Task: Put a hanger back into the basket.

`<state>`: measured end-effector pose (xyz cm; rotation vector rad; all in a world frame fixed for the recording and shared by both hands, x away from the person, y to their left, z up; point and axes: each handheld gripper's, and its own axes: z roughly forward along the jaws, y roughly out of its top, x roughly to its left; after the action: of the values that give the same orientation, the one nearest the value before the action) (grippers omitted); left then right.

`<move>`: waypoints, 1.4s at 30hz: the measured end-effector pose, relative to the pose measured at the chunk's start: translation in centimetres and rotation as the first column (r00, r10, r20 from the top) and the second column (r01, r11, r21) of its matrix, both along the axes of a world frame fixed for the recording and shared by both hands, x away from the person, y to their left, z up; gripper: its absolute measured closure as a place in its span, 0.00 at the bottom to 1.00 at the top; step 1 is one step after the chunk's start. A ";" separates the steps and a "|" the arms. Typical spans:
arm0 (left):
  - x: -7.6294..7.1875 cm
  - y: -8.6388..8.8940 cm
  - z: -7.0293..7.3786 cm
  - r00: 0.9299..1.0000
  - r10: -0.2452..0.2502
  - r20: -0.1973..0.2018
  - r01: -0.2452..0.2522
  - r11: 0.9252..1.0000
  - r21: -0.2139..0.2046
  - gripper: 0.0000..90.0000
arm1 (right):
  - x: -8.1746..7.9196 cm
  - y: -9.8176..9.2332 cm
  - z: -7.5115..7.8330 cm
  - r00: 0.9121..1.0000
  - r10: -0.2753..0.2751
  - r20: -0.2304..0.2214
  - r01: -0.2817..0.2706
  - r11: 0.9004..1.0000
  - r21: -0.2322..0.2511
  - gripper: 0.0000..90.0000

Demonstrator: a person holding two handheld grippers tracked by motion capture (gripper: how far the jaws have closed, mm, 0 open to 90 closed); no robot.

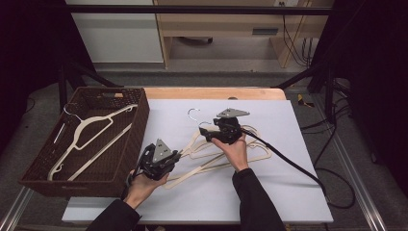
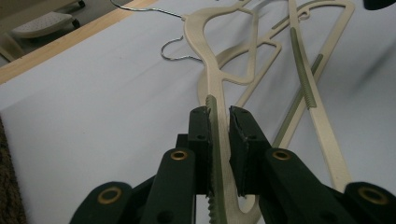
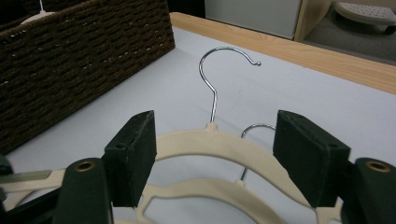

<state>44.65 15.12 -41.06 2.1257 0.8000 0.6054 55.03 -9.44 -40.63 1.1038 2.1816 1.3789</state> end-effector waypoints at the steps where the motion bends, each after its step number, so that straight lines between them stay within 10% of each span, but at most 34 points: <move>1: 0.0 0.0 0.0 1.000 0.000 0.001 0.000 1.000 0.002 0.88 | 0.3 0.2 -0.1 1.000 0.005 -0.001 -0.005 1.000 -0.004 0.36; 25: -0.5 -0.5 -0.3 1.000 -0.012 0.000 0.012 1.000 0.010 0.88 | 3.6 2.5 -2.6 0.994 0.017 -0.105 -0.018 1.000 -0.010 0.90; 42: -1.3 -1.1 -0.6 0.999 -0.039 -0.028 0.039 0.999 0.012 0.87 | 2.5 2.2 -1.5 0.994 -0.014 -0.111 0.012 1.000 -0.012 0.99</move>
<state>43.37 14.01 -41.70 2.1606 0.7700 0.5635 57.55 -7.27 -42.13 1.2159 2.2524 1.3274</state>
